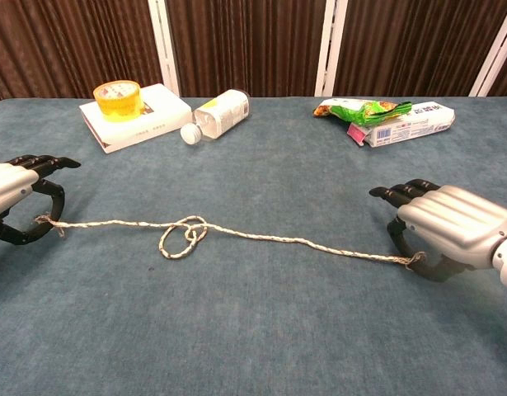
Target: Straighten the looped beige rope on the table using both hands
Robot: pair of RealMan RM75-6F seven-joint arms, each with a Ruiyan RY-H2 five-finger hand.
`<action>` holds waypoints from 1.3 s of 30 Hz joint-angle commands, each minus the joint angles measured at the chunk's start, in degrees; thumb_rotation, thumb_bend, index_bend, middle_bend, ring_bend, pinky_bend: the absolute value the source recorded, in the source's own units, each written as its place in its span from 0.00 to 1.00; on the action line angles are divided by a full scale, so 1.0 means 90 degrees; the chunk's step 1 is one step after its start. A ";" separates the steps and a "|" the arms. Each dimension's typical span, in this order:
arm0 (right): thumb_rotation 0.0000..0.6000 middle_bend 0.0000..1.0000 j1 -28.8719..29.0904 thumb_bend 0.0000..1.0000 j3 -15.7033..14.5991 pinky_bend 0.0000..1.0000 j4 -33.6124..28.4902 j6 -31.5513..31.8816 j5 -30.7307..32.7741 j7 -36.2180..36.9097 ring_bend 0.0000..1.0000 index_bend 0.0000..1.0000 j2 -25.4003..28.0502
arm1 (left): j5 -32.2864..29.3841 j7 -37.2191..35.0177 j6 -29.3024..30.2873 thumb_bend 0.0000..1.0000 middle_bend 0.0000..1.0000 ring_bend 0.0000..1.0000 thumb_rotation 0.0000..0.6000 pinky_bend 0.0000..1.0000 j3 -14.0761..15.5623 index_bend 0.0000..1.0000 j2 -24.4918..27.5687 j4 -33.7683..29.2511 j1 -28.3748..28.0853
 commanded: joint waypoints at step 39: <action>1.00 0.08 -0.0569 0.65 0.0150 0.00 0.1065 0.0433 0.0418 0.2163 0.00 0.80 0.1423 | -0.0374 -0.0202 -0.0356 0.45 0.04 0.00 1.00 0.09 -0.0121 0.63 0.0078 0.0675 0.0019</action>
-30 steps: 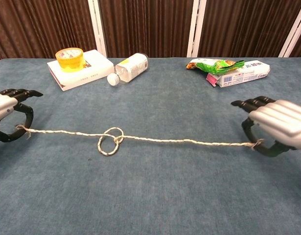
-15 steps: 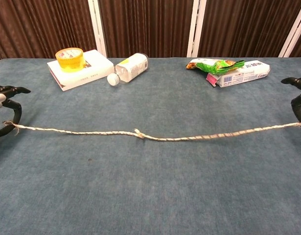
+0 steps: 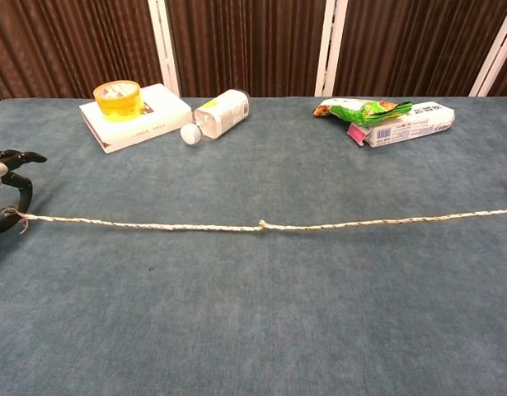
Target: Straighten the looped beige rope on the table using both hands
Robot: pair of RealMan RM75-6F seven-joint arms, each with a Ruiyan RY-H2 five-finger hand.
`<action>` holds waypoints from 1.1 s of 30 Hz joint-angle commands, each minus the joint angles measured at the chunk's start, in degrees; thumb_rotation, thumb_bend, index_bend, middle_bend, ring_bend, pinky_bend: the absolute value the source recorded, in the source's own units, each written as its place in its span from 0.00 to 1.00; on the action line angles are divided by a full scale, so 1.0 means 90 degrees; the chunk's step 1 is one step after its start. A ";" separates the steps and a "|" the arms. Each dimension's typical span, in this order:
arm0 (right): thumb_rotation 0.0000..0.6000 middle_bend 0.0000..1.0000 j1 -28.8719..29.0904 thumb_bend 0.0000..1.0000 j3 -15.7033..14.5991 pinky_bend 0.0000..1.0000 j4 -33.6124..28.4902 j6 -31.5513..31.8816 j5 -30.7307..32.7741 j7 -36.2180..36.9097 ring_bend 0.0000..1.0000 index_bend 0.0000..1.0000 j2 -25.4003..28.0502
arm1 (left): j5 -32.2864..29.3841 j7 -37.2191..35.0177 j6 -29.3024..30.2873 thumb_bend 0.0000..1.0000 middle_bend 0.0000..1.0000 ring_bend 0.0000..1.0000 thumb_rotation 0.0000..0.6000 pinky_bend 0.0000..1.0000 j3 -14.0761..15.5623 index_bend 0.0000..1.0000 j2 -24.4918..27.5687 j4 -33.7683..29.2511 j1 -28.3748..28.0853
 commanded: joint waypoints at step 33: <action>1.00 0.09 -0.0046 0.65 -0.0051 0.00 0.1410 -0.0519 -0.0021 0.0833 0.00 0.77 -0.0468 | 0.0027 0.0209 -0.0284 0.45 0.05 0.00 1.00 0.09 0.0070 0.62 -0.0325 0.0183 -0.0155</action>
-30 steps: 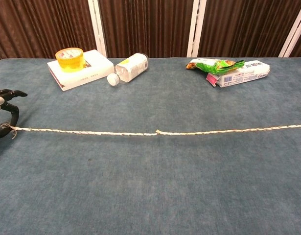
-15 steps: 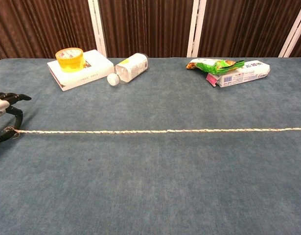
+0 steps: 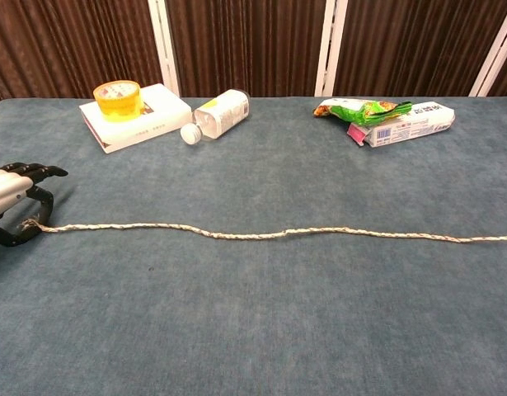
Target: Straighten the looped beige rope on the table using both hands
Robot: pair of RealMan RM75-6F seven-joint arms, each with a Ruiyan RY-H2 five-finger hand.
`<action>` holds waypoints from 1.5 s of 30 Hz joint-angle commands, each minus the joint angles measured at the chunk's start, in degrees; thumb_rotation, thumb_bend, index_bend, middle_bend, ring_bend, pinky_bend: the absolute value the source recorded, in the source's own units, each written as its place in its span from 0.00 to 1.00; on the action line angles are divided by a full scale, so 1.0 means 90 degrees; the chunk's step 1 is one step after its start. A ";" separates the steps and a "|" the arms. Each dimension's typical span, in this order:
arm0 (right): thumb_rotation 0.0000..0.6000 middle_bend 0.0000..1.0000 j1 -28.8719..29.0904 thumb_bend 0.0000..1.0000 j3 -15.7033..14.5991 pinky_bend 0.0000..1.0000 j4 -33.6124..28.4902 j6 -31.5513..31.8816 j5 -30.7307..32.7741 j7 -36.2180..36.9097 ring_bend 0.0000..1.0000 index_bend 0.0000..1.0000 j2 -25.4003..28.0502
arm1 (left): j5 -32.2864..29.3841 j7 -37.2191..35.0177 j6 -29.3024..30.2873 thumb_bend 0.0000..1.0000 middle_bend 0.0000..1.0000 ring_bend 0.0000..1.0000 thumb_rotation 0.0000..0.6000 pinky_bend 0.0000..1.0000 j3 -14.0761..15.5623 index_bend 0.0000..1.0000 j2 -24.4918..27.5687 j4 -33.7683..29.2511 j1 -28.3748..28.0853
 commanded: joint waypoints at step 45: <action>1.00 0.00 -0.2051 0.40 -0.0929 0.00 -0.2506 0.3816 -0.2480 0.1038 0.00 0.00 0.1878 | 0.1203 -0.0218 0.3343 0.40 0.00 0.00 1.00 0.05 0.0724 0.00 0.2863 -0.3813 0.2007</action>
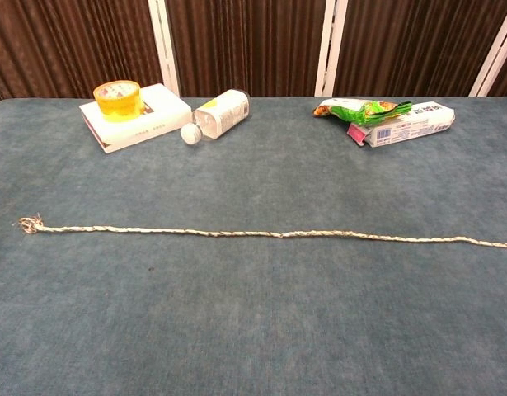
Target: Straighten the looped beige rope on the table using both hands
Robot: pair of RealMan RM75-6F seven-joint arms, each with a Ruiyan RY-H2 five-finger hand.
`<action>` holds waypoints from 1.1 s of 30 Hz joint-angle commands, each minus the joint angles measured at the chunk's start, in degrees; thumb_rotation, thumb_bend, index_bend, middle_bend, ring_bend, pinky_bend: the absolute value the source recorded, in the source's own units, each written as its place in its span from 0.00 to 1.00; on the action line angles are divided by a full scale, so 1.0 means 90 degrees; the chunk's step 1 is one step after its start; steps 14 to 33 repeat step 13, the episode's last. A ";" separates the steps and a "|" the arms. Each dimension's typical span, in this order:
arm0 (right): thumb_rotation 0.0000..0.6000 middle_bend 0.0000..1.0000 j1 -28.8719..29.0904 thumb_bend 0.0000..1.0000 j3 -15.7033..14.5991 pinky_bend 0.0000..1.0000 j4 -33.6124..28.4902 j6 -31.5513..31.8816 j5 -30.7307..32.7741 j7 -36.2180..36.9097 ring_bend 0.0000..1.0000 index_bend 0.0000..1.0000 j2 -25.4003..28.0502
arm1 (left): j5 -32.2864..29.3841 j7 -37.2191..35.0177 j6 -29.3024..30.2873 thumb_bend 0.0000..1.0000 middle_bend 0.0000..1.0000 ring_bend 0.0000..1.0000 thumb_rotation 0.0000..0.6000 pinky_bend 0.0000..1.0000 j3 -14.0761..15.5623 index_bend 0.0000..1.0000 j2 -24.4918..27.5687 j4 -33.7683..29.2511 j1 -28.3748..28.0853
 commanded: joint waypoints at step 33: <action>1.00 0.00 -0.0185 0.39 -0.0129 0.00 -0.0088 -0.0134 -0.0277 -0.0003 0.00 0.00 0.0094 | -0.0029 0.0585 -0.0167 0.40 0.00 0.00 1.00 0.04 0.0041 0.00 0.0155 -0.0221 0.0284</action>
